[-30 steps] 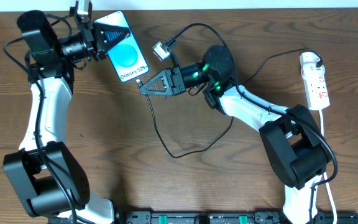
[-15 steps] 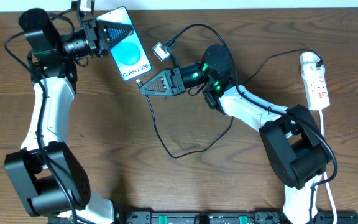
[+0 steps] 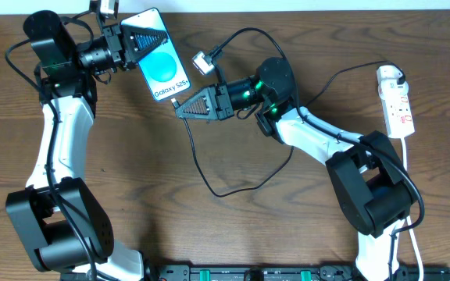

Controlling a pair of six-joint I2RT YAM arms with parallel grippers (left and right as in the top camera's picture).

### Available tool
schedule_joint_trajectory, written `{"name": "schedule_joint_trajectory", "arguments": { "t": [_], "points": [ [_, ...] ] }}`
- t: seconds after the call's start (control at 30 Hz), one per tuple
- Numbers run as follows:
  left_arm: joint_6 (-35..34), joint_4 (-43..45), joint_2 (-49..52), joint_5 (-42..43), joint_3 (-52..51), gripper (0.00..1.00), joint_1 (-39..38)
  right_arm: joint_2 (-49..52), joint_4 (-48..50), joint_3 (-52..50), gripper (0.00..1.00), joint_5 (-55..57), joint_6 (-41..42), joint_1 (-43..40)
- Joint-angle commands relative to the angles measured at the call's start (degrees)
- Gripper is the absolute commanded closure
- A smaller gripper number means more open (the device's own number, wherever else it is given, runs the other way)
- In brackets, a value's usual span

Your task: Plug charger to phone and switch on socket

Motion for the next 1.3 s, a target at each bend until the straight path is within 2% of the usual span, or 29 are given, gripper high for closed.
{"name": "schedule_joint_trajectory", "arguments": {
  "t": [0.0, 1.27],
  "points": [
    [0.13, 0.52, -0.15, 0.68, 0.55, 0.92, 0.22, -0.26, 0.24, 0.24, 0.99, 0.68, -1.09, -1.22],
    [-1.36, 0.09, -0.15, -2.93, 0.55, 0.93, 0.11, -0.26, 0.2, 0.24, 0.99, 0.7, -1.09, -1.22]
  ]
}}
